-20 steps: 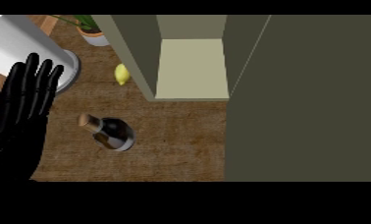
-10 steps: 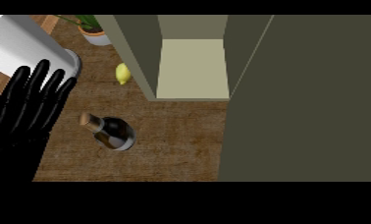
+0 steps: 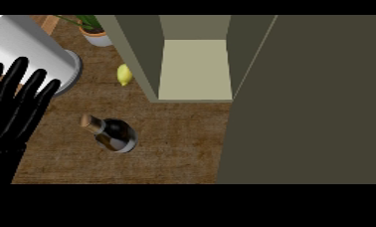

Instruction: Pick up the wine, place it into the cabinet and close the cabinet

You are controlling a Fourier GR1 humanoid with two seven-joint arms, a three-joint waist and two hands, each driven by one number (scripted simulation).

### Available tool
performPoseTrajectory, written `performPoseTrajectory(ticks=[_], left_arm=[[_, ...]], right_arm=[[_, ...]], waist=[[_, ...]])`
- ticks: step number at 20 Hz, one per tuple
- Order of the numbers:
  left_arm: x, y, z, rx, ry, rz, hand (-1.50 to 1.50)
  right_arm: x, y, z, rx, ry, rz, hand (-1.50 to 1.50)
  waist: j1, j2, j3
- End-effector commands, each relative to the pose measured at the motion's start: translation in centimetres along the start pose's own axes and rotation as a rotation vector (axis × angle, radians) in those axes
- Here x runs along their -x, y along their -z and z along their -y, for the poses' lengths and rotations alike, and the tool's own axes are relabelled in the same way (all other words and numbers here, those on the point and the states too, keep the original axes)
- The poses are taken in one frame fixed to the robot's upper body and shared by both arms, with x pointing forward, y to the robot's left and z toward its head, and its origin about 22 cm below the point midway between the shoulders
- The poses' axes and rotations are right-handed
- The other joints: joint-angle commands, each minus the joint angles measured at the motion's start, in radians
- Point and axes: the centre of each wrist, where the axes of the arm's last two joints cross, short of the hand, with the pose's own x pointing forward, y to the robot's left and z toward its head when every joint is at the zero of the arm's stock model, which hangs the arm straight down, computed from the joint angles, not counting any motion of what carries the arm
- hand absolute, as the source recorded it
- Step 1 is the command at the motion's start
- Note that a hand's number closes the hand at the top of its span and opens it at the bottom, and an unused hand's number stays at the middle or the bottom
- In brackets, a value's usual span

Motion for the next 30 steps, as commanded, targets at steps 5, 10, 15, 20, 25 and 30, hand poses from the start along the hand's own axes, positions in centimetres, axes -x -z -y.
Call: performPoseTrajectory(ticks=[5,10,15,20,25,30], left_arm=[[-1.7,-0.1,-0.7,-0.021,-0.016,0.003,-1.5],[-1.5,-0.5,-0.4,-0.037,0.014,-0.026,-1.5],[-0.8,0.6,-0.3,-0.054,0.017,-0.041,-1.5],[1.9,1.3,-1.3,-0.058,0.031,-0.05,-1.5],[5.4,0.0,-2.5,-0.073,0.014,-0.084,-1.5],[6.8,0.5,-3.8,-0.075,0.047,-0.073,-1.5]], right_arm=[[-3.6,-2.6,-1.4,0.021,-0.019,0.039,-1.5],[-4.9,-2.6,-1.2,0.035,-0.021,0.034,-1.5],[-4.0,-2.1,-1.9,0.026,-0.037,0.042,-1.5],[-3.3,-1.1,-2.2,0.049,-0.028,0.05,-1.5],[-4.7,-1.7,-1.8,0.03,-0.029,0.037,-1.5],[-4.4,-0.8,-2.7,0.039,-0.024,0.024,-1.5]], waist=[[-0.006,-0.002,-0.001],[-0.006,-0.003,-0.002],[-0.011,-0.003,-0.001],[-0.012,0.0,-0.001],[-0.011,0.0,-0.003],[-0.008,0.0,-0.002]])
